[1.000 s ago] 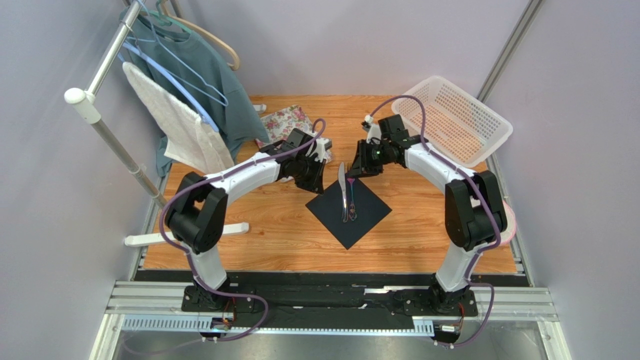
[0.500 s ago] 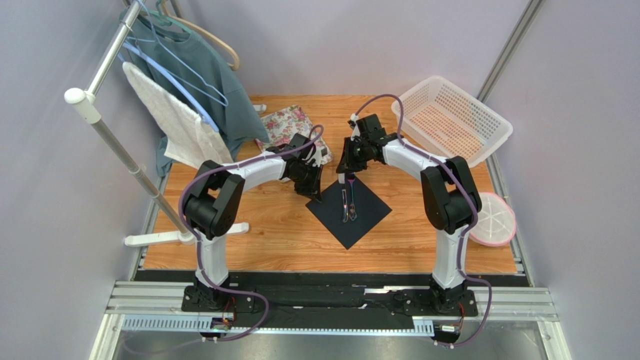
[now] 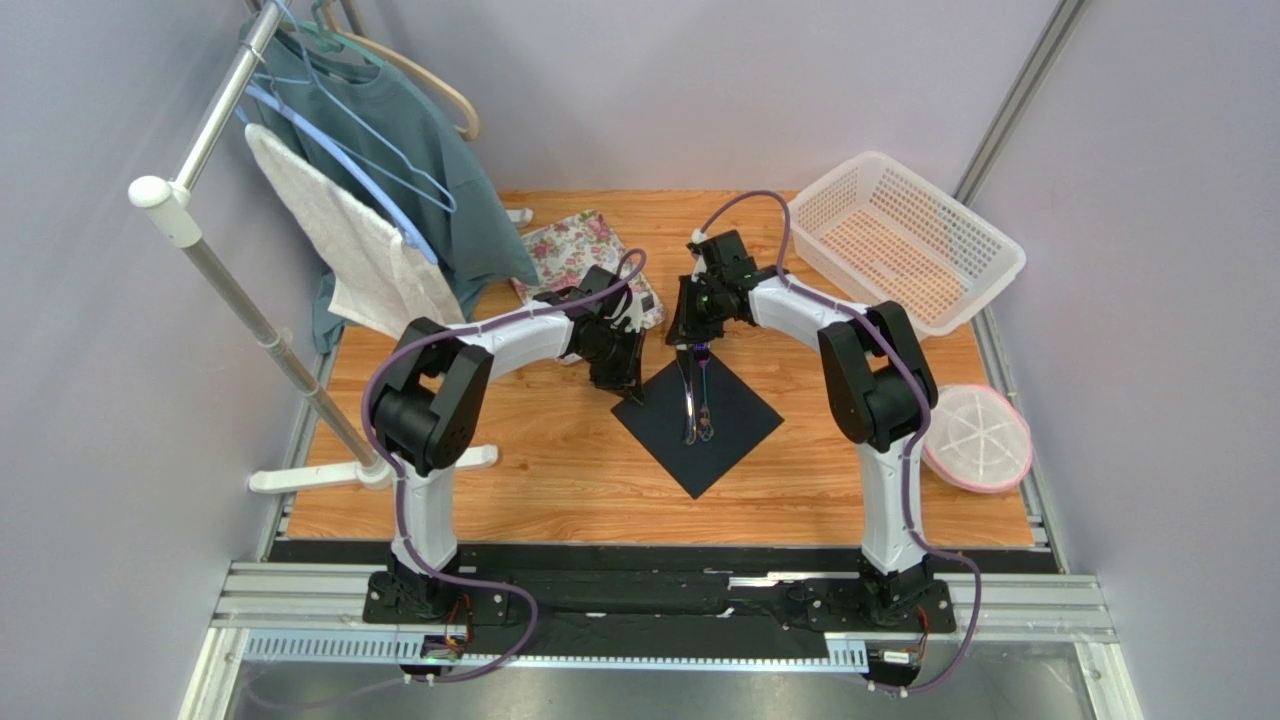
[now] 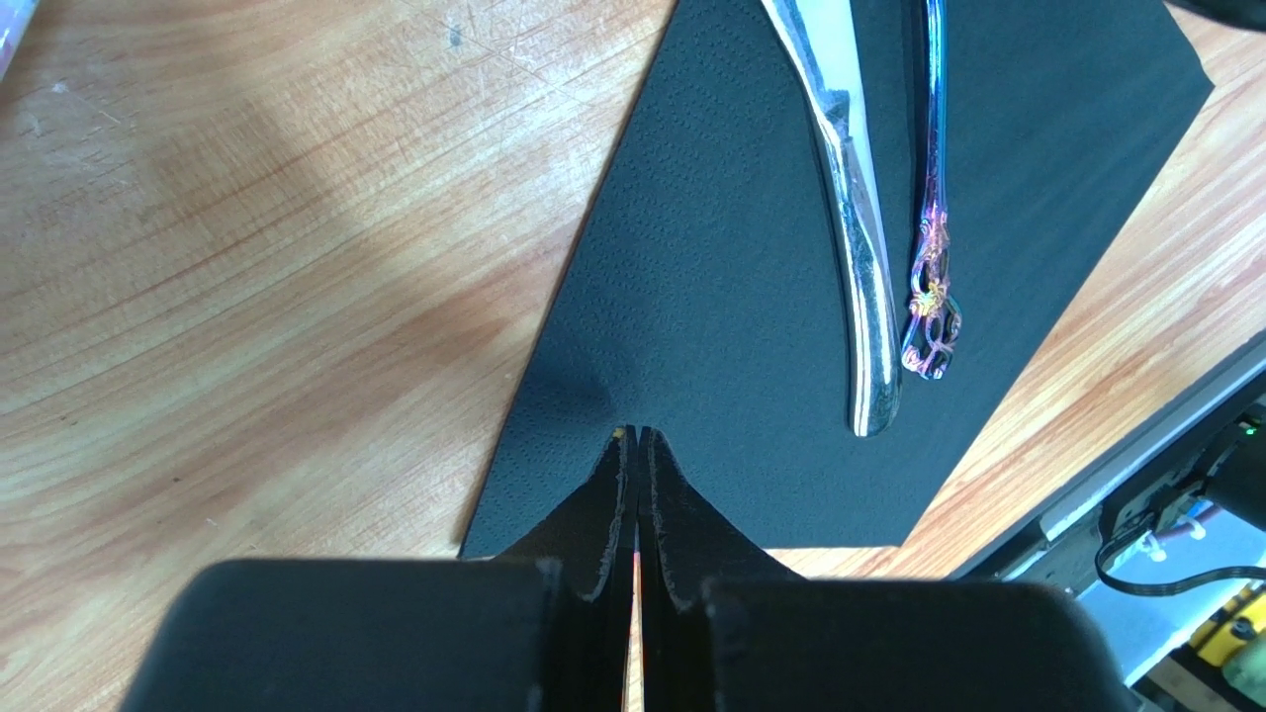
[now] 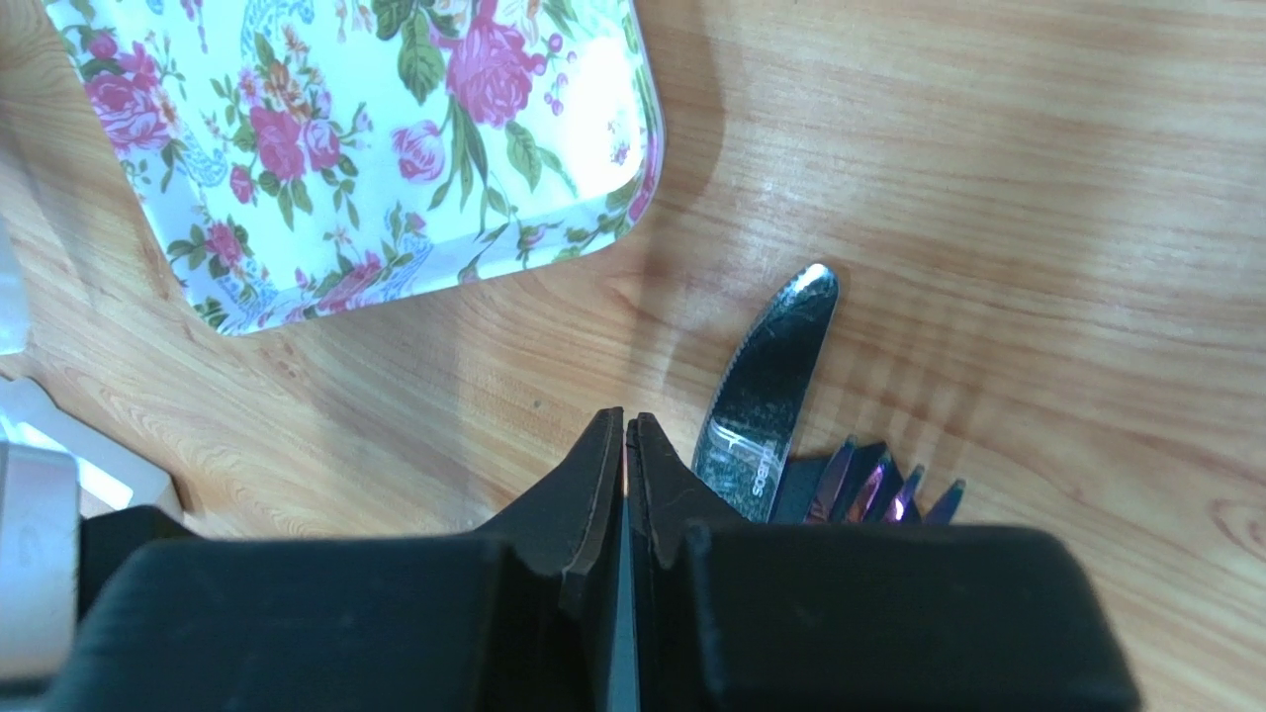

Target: Place the utensils on the paper napkin and roll it up

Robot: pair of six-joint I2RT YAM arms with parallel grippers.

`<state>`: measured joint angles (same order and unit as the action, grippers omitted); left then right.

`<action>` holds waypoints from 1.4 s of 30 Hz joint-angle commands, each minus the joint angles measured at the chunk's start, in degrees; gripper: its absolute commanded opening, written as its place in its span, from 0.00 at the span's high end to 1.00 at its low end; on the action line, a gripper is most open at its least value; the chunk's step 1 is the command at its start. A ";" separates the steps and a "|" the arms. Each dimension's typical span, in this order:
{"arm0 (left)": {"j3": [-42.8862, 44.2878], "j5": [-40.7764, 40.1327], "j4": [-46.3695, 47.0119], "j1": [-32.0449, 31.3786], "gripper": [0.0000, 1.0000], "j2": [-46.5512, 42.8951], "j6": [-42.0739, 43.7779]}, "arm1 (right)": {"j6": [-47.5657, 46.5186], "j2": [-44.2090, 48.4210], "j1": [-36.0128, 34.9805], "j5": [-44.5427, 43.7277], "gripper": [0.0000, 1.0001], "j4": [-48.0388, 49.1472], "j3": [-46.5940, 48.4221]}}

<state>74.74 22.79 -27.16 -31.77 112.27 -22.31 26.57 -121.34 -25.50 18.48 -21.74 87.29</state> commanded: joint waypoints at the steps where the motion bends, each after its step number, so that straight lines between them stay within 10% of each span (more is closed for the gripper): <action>1: 1.20 -0.02 0.79 0.48 1.00 0.58 -0.72 | -0.11 -1.44 -0.52 -1.60 0.93 1.87 2.45; 29: 2.69 1.20 0.26 1.01 1.00 1.55 -0.64 | -2.66 0.92 -0.26 -0.82 0.90 -0.94 3.33; 42: 5.94 5.70 -2.54 0.83 0.85 -16.88 3.21 | -4.50 20.33 2.99 8.50 0.81 -2.43 6.06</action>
<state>77.08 26.65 -28.01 -31.00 104.66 -22.81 24.29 -111.09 -24.67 23.81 -24.32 89.86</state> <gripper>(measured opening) 0.111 0.180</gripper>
